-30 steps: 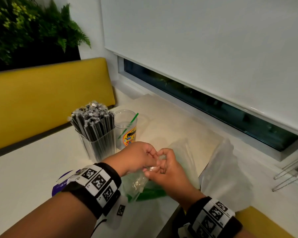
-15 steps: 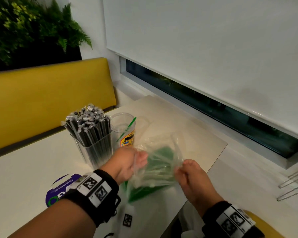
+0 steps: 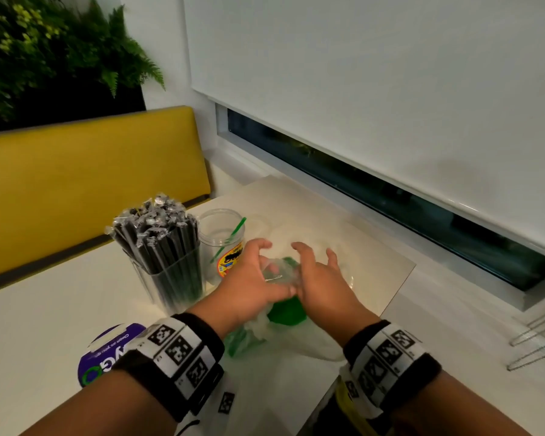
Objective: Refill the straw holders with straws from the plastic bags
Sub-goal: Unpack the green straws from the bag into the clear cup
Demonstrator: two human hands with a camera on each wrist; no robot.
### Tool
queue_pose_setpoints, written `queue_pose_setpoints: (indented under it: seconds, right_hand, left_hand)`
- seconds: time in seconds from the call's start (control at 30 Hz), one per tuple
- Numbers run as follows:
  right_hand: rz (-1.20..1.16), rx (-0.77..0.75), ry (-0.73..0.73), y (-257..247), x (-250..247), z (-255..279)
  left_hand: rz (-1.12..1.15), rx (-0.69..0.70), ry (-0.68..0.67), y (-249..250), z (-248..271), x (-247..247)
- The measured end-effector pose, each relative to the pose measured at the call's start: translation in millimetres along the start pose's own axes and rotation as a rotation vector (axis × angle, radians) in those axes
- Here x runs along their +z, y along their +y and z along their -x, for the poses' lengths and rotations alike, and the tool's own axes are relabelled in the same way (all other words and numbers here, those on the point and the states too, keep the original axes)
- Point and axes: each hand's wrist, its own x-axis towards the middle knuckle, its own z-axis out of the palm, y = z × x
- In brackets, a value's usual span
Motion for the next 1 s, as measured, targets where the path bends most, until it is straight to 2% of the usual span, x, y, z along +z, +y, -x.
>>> queue_pose_setpoints:
  seconds: [0.07, 0.1, 0.17, 0.23, 0.3, 0.37, 0.4, 0.43, 0.5, 0.53, 0.57, 0.6, 0.63, 0.7, 0.73, 0.77, 0.83, 0.9, 0.97, 1.0]
  right_hand:
    - [-0.261, 0.139, -0.055, 1, -8, -6]
    - [-0.394, 0.195, -0.097, 2, -11, -9]
    - [-0.62, 0.26, -0.153, 3, -16, -12]
    - [-0.755, 0.317, -0.136, 7, -16, -15]
    - [-0.667, 0.383, -0.1, 10, -12, -17]
    - [-0.262, 0.34, -0.019, 8, -10, -14]
    - [-0.039, 0.235, 0.066, 8, -6, -12]
    - [0.119, 0.057, 0.17, 4, -4, -9]
    - [0.238, -0.368, 0.401, -10, 2, -2]
    - [0.25, -0.521, 0.439, -12, 9, 0]
    - [0.275, -0.594, 0.413, -14, 15, 2]
    - [0.303, -0.59, 0.321, -16, 17, 2]
    - [0.311, -0.515, 0.181, -17, 17, 1]
    - [0.351, -0.24, -0.187, -15, 15, -3]
    - [0.378, -0.155, -0.325, -13, 14, -4]
    - [0.366, -0.122, -0.399, -13, 14, -3]
    - [0.264, -0.141, -0.389, -12, 16, 0]
    - [0.229, -0.15, -0.411, -10, 18, 5]
    - [0.316, -0.154, -0.457, -3, 20, 9]
    - [0.355, -0.155, -0.459, 3, 22, 10]
  left_hand:
    - [-0.514, 0.103, 0.046, -11, 7, -6]
    - [-0.715, 0.109, 0.063, -19, 9, -8]
    - [-0.915, 0.008, 0.069, -37, 8, -15]
    - [-0.966, -0.111, 0.044, -49, 2, -20]
    - [-0.808, -0.193, 0.072, -59, -6, -25]
    - [-0.418, -0.292, 0.117, -68, -14, -27]
    - [-0.214, -0.331, 0.133, -70, -15, -27]
    - [-0.054, -0.364, 0.144, -69, -16, -25]
    - [0.163, -0.423, 0.148, -63, -15, -22]
    - [0.246, -0.451, 0.155, -58, -13, -21]
    - [0.321, -0.476, 0.168, -54, -12, -22]
    - [0.376, -0.5, 0.18, -51, -12, -22]
    - [0.421, -0.521, 0.179, -49, -13, -23]
    - [0.506, -0.558, 0.132, -43, -10, -22]
    - [0.528, -0.547, 0.107, -40, -9, -21]
    - [0.52, -0.511, 0.104, -39, -8, -19]
    - [0.429, -0.405, 0.154, -44, -9, -14]
    - [0.205, -0.313, 0.246, -50, -11, -11]
    - [-0.072, -0.214, 0.29, -58, -14, -10]
    - [-0.14, -0.188, 0.29, -63, -17, -10]
